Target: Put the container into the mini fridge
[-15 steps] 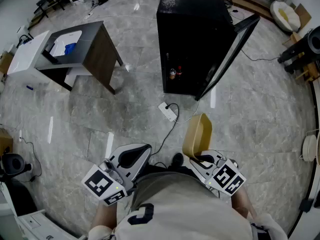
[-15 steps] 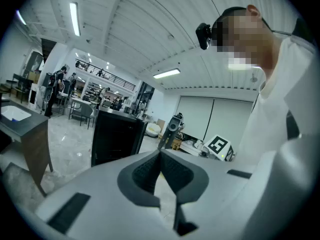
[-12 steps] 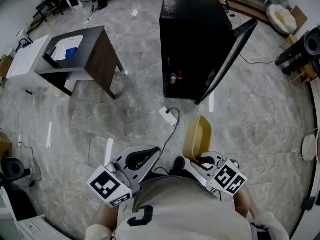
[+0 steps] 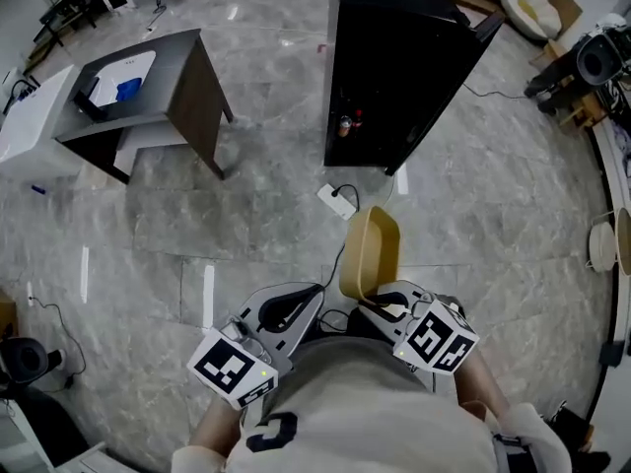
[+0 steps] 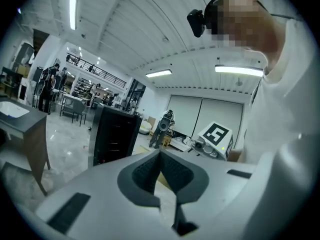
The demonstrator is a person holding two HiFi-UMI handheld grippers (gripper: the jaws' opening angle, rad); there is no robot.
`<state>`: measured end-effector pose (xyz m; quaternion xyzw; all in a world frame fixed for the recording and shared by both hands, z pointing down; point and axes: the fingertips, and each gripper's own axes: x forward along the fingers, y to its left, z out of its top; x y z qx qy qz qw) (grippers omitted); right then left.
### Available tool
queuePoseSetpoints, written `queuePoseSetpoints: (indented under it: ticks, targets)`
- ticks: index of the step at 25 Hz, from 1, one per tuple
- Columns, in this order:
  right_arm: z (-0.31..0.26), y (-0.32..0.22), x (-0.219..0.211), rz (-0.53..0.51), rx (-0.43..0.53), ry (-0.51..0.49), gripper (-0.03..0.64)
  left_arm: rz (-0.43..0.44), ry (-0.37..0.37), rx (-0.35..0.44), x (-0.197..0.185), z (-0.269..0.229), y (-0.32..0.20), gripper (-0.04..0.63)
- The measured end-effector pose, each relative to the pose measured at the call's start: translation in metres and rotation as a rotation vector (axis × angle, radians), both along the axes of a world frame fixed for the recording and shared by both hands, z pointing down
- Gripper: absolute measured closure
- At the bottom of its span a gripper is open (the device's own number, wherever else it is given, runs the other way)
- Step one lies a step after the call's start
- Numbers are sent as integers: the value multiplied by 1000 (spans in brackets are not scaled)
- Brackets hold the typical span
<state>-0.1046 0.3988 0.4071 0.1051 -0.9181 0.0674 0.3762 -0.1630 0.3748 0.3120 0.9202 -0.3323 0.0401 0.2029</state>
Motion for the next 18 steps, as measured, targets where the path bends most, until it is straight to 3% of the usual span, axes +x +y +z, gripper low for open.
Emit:
queuePoseSetpoints:
  ticks: [4, 9, 13, 18]
  targets:
    - [0, 4, -19, 10, 33, 61, 584, -3, 29, -48, -21, 6, 3, 538]
    - [-3, -5, -15, 40, 59, 87, 585, 17, 30, -54, -19, 10, -4, 538]
    - [-1, -17, 4, 53, 69, 113, 584, 27, 63, -100, -3, 14, -17, 538]
    - [0, -34, 37, 38, 69, 93, 586, 25, 29, -86, 36, 10, -42, 538]
